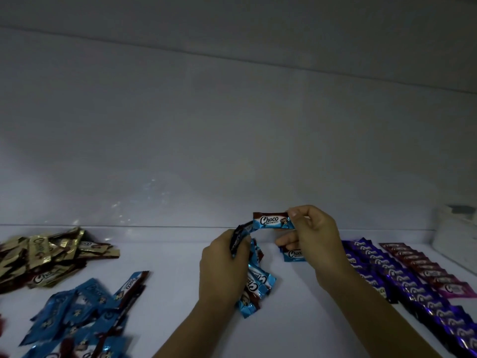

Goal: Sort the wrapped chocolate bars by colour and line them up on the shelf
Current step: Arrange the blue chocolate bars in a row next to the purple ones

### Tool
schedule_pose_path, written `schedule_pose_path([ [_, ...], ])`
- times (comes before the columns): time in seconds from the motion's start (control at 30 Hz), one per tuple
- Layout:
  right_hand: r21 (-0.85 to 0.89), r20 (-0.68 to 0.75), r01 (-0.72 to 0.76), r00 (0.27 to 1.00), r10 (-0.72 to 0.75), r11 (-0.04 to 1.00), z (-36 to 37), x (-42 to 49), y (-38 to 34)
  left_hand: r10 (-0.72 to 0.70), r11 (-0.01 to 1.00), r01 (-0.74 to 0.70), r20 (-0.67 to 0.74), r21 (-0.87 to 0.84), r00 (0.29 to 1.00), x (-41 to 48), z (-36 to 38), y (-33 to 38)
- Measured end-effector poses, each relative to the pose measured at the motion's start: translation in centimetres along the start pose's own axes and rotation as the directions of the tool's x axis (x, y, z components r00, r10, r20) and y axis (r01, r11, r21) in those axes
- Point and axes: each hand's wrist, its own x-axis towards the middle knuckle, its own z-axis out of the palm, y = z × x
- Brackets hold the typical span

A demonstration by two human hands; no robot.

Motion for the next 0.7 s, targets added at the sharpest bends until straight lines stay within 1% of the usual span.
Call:
schedule_pose_path([
  [0.1,-0.017,-0.018,-0.021,1.0,0.02,1.0,-0.8,0.5,0.3,0.004,0.999,-0.004,-0.02,-0.041,1.0,0.1,-0.2,0.1],
  [0.13,-0.054,-0.017,-0.03,0.999,0.029,0.998,-1.1,0.7,0.5,0.002,0.998,-0.003,-0.025,-0.056,1.0,0.1,-0.2,0.1],
  [0.2,-0.219,0.002,-0.033,0.999,0.034,0.975,-1.9,1.0,0.8,0.001,0.997,-0.003,-0.031,-0.073,1.0,0.0,-0.3,0.3],
  [0.27,-0.441,0.081,-0.012,0.995,0.053,0.897,-2.4,1.3,1.1,0.006,0.997,-0.009,-0.03,-0.07,1.0,0.1,-0.3,0.2],
  [0.3,-0.524,0.131,-0.007,0.987,0.089,0.851,-2.6,1.2,1.2,0.011,0.998,-0.013,-0.033,-0.066,0.999,0.0,-0.3,0.2],
  [0.37,-0.626,0.218,0.004,0.961,0.17,0.78,-2.8,1.1,1.4,0.018,0.998,-0.02,-0.038,-0.059,0.999,0.1,-0.4,0.2],
  [0.4,-0.656,0.252,0.027,0.95,0.185,0.754,-2.9,1.0,1.4,0.014,0.998,-0.017,-0.034,-0.062,0.999,0.1,-0.4,0.2],
  [0.5,-0.718,0.313,0.138,0.94,0.139,0.682,-2.8,0.9,1.2,-0.021,0.995,0.016,-0.04,-0.102,0.999,0.2,-0.4,0.3],
  [0.63,-0.753,0.461,0.267,0.867,0.191,0.602,-1.9,0.3,1.1,-0.112,0.973,0.092,-0.086,-0.212,0.99,0.5,-0.6,0.1],
  [0.7,-0.758,0.487,0.304,0.853,0.19,0.577,-1.7,0.4,1.0,-0.113,0.971,0.089,-0.097,-0.222,0.989,0.7,-0.6,0.0],
])
